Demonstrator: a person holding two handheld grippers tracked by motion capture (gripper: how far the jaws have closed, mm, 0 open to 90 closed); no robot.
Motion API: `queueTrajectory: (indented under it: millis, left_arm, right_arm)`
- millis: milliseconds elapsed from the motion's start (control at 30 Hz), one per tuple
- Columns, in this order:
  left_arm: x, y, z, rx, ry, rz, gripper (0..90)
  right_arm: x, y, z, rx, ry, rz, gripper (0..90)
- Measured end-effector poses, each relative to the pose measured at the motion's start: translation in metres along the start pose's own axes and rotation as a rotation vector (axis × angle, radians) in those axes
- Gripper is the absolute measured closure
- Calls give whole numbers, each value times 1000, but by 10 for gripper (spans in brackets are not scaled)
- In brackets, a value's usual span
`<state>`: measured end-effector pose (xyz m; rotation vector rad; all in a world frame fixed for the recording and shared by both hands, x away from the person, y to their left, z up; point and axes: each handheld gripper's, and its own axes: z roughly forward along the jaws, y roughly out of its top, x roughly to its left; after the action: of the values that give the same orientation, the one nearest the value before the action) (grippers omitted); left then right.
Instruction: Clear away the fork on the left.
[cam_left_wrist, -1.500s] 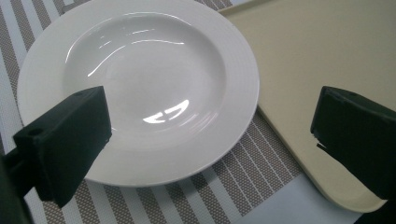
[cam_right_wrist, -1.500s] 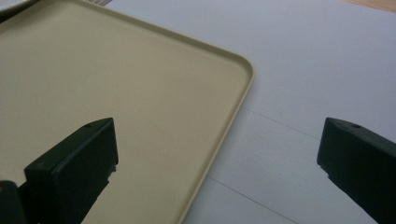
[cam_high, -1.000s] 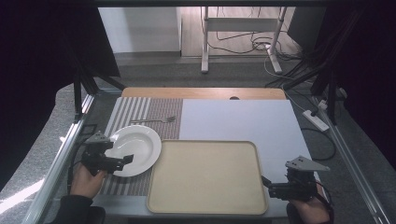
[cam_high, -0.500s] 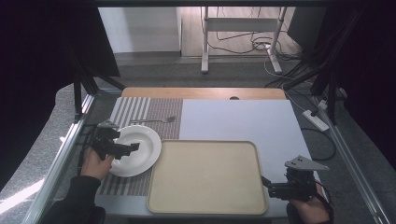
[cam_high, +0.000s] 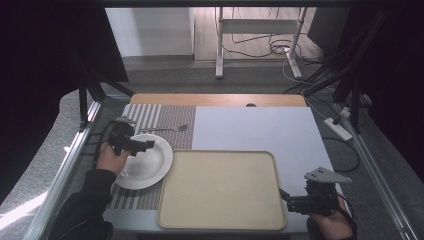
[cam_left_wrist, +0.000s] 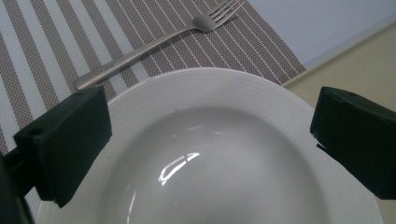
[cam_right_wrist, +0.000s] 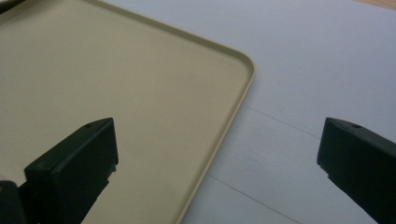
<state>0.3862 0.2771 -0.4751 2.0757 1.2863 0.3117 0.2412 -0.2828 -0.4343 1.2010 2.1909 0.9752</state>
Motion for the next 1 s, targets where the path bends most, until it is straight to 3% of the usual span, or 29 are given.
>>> queueTrajectory:
  millis: [267,467,567,667,733,767,800,867,900,933,1000]
  left_arm:
    - [14,21,21,5,-3,-9,3]
    - [22,33,41,42,15,7,5]
    - [27,37,47,59,26,15,59]
    - [34,39,51,79,38,9,202]
    - [41,39,54,92,42,-3,247]
    - [45,39,55,98,41,-9,379]
    - [49,39,57,103,35,-15,438]
    - [57,39,59,102,35,-33,484]
    - [61,39,60,101,16,-43,693]
    - [64,39,62,104,13,-42,693]
    - [67,40,65,120,19,-37,863]
  right_arm:
    - [0,0,0,5,0,2,0]
    - [0,0,1,6,-1,3,0]
    - [0,0,1,8,0,3,0]
    - [0,0,1,9,0,3,0]
    - [0,0,1,10,0,4,0]
    - [0,0,1,12,0,4,0]
    - [0,0,1,12,0,4,0]
    - [0,0,1,13,-1,3,0]
    - [0,0,2,14,0,3,0]
    - [0,0,2,14,0,3,0]
    - [0,1,2,14,0,4,0]
